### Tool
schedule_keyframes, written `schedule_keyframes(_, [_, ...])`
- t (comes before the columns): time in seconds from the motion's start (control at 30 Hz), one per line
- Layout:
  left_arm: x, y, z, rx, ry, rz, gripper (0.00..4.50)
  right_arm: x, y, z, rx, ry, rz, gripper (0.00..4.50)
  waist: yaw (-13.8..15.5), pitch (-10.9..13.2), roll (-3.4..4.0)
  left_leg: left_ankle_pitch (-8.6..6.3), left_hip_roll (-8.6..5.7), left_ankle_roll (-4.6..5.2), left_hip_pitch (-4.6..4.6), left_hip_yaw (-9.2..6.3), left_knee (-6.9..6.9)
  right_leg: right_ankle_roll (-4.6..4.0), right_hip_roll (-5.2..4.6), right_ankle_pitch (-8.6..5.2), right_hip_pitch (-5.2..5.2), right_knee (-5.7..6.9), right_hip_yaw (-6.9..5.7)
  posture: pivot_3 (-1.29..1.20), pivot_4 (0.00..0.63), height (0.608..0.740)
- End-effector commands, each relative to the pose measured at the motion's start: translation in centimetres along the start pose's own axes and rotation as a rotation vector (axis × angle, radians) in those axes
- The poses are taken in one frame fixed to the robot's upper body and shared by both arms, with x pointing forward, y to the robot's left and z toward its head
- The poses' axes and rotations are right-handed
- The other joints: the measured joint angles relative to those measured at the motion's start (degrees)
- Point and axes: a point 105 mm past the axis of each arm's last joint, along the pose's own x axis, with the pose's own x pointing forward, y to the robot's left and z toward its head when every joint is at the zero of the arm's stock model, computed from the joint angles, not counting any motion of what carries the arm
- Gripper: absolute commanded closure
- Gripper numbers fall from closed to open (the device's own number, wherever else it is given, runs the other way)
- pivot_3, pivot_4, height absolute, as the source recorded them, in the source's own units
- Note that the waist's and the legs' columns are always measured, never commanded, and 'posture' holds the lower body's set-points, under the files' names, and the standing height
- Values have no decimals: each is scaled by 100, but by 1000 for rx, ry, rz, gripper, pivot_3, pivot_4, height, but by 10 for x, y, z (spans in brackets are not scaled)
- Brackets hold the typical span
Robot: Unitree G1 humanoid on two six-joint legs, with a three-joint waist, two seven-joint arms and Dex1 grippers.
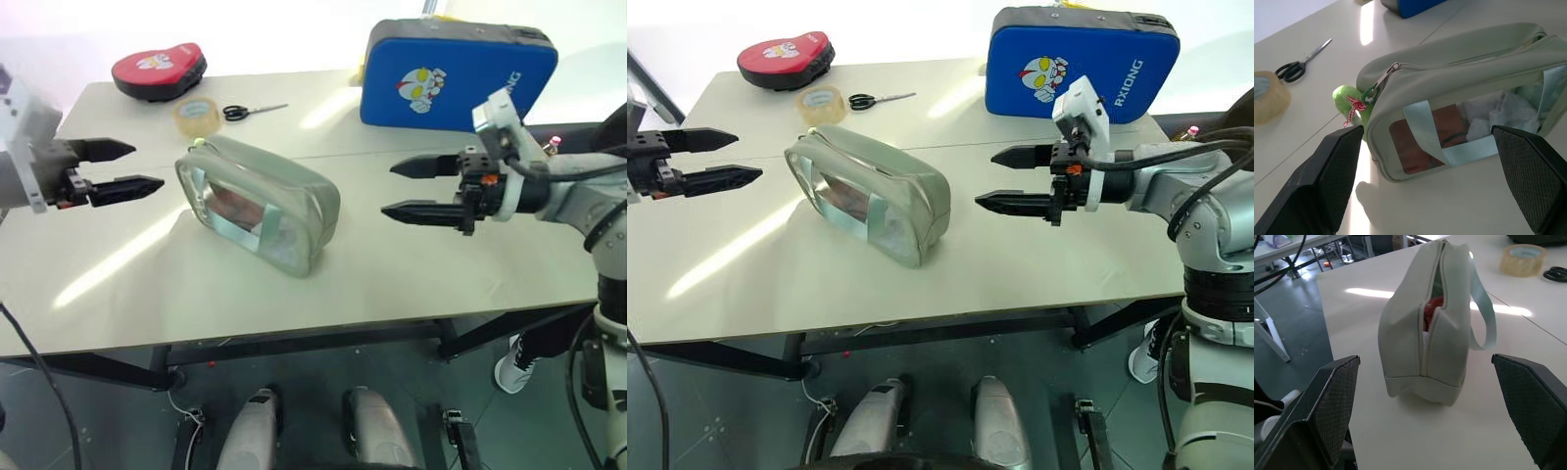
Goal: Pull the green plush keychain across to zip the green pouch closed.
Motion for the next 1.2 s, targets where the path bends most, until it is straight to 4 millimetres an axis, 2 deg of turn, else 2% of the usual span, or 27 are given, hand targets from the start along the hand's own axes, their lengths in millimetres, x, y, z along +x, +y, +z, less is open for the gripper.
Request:
schedule_keyframes(0.03, [-4,1,11,58,-17,20,43,1,3,7,-40,-9,-4,0,11,0,0,0,0,0,0,0,0,0,-1,0,0,0,0,0,150,740])
schedule_keyframes(0.23, [-5,3,4,44,0,45,43,5,2,5,-60,-7,-27,0,-2,0,0,0,-1,0,0,2,0,0,-2,0,-3,1,0,0,150,740])
schedule_keyframes(0.47, [-2,-4,8,52,-8,13,43,20,14,10,-90,-27,9,0,-8,0,0,0,-1,0,-1,3,0,10,-1,5,-5,4,0,0,150,740])
schedule_keyframes(0.63, [10,-26,13,56,-29,-78,43,45,24,18,-131,-69,17,0,-14,0,0,0,0,0,0,2,0,9,0,5,-5,4,1,0,150,740])
schedule_keyframes(0.77, [20,-59,21,57,-42,-207,43,63,30,24,-175,-96,15,0,-11,0,0,0,2,0,-3,2,0,11,0,6,-6,4,2,0,150,740])
schedule_keyframes(0.93, [31,-96,24,88,-34,-351,43,92,34,15,-186,-84,11,0,-11,-1,-1,1,1,0,-1,1,2,10,3,6,-5,7,2,0,150,740])
schedule_keyframes(1.13, [30,-105,35,107,-56,-381,43,110,35,2,-231,-53,30,0,-11,-1,-1,1,-3,0,0,0,2,10,5,6,-4,7,2,0,150,740])
schedule_keyframes(1.2, [25,-106,36,113,-44,-386,43,118,31,-9,-248,-21,24,0,-14,-1,-1,1,-4,0,1,0,3,10,6,6,-3,7,2,0,150,740])
